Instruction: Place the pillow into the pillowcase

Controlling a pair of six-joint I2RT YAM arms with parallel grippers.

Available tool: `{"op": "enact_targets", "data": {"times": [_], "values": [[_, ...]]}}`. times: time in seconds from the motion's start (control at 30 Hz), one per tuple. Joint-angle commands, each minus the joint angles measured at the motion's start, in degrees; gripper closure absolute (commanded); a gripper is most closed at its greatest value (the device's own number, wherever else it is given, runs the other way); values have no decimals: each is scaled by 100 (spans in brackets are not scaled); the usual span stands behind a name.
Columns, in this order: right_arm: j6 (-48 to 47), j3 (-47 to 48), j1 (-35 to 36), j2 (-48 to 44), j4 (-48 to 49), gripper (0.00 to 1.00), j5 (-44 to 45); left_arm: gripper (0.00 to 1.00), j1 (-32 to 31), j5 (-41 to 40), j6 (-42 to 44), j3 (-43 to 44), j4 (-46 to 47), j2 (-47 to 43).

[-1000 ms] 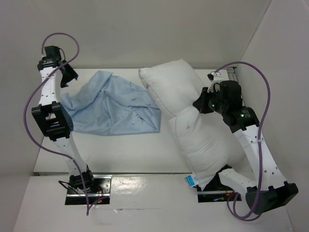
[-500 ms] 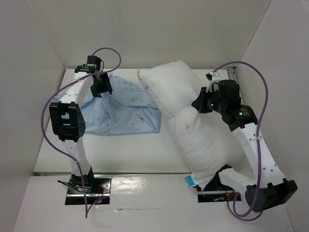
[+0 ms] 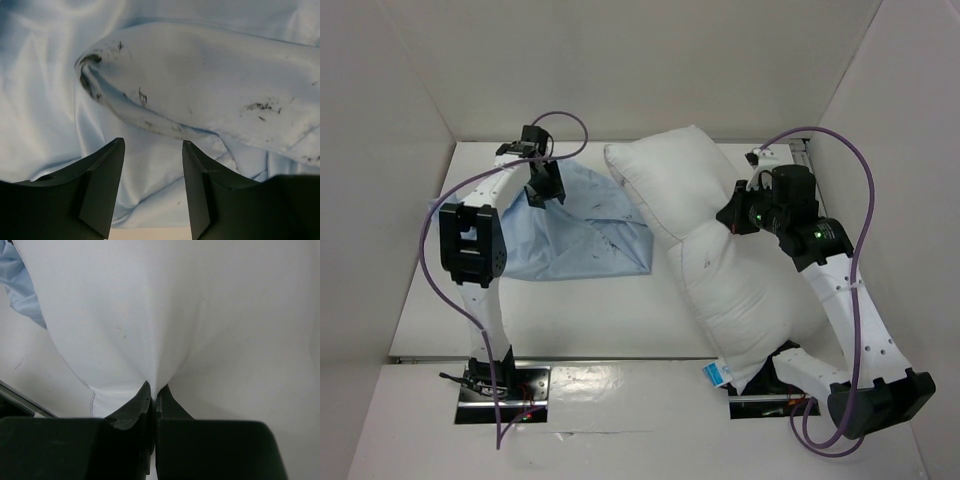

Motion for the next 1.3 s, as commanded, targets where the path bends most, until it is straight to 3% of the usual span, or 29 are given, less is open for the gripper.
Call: {"op": "enact_targets", "data": {"times": [0.0, 0.1, 0.2, 0.23, 0.27, 0.47, 0.87, 0.9, 0.93, 0.97, 1.0, 1.13, 1.2, 1.27], "values": [[-51, 224, -31, -60, 493, 100, -187, 39, 36, 17, -136, 248, 164, 405], [-51, 224, -31, -60, 492, 100, -187, 47, 36, 148, -136, 406, 225, 520], [-103, 224, -31, -60, 492, 100, -187, 78, 36, 149, -136, 495, 147, 582], [-104, 224, -31, -60, 492, 100, -135, 98, 36, 149, -136, 495, 85, 443], [-104, 224, -31, -60, 492, 100, -134, 100, 36, 149, -136, 495, 85, 346], [-104, 224, -31, -112, 439, 100, -134, 100, -17, 61, -31, -102, -213, -568], [-209, 171, -84, -51, 492, 100, -248, 99, -254, 764, -531, -3088, -512, -2730], [-209, 171, -84, -51, 492, 100, -196, 92, -254, 851, -584, -3222, -513, -3027], [-209, 171, -84, -51, 492, 100, -196, 78, -315, 930, -672, -3301, -513, -3144], [-209, 171, -84, -51, 544, 100, -196, 66, -377, 853, -673, -3302, -626, -3232], [-209, 171, -84, -51, 545, 100, -248, 48, -378, 800, -725, -3215, -627, -3389], [-209, 119, -84, -51, 606, 100, -301, 34, -483, -68, -725, -2460, -873, -3514], [-209, 119, -84, -103, 606, 100, -301, 37, -483, -124, -577, -2012, -804, -3427], [-209, 119, -84, -104, 606, 100, -301, 53, -544, -124, -401, -1626, -742, -3060]]}}
